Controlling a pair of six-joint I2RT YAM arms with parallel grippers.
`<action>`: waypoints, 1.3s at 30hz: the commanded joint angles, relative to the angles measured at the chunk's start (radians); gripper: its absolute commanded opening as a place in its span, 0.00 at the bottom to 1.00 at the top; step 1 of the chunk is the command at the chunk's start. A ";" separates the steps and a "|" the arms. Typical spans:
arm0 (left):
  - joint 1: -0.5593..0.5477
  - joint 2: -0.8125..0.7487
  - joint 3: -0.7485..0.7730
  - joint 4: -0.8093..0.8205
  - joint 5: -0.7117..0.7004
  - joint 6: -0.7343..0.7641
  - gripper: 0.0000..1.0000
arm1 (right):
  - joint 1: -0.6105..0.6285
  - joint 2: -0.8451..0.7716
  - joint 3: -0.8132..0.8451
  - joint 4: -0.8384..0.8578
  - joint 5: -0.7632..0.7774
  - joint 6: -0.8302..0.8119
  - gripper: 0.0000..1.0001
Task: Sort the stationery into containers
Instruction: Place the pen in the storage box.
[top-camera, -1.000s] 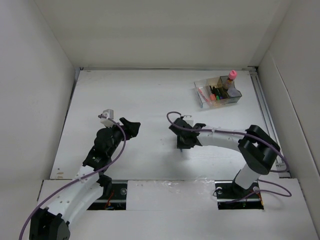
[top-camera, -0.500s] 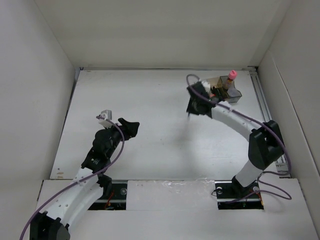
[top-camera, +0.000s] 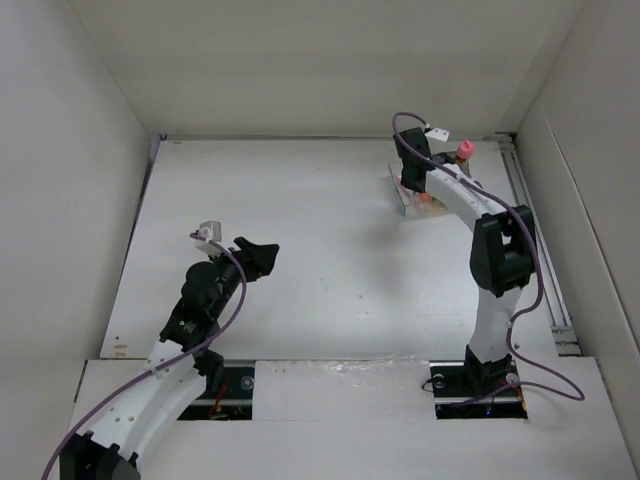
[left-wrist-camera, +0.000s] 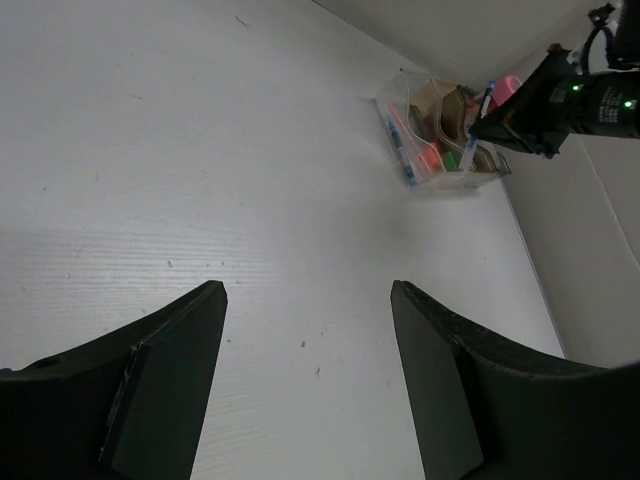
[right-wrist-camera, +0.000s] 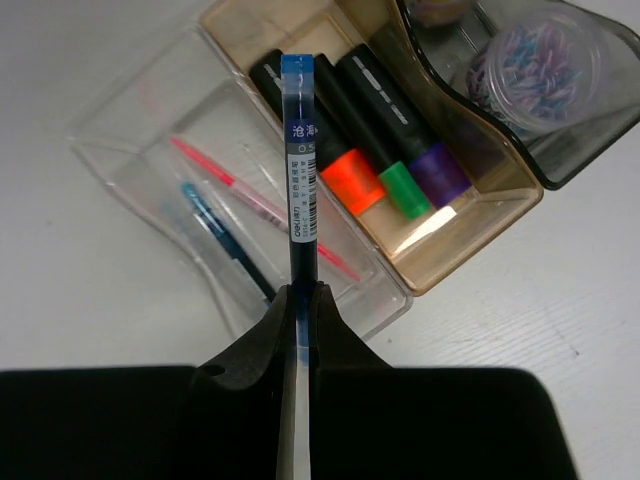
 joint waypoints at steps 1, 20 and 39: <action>-0.004 0.000 -0.009 0.040 0.026 0.014 0.64 | 0.003 0.006 0.053 -0.020 0.111 -0.029 0.00; -0.004 -0.020 -0.019 0.029 -0.002 0.014 0.59 | 0.072 0.061 0.010 0.084 0.246 -0.060 0.03; -0.004 -0.020 -0.019 0.028 -0.002 0.005 0.59 | 0.122 0.052 -0.008 0.076 0.277 -0.045 0.45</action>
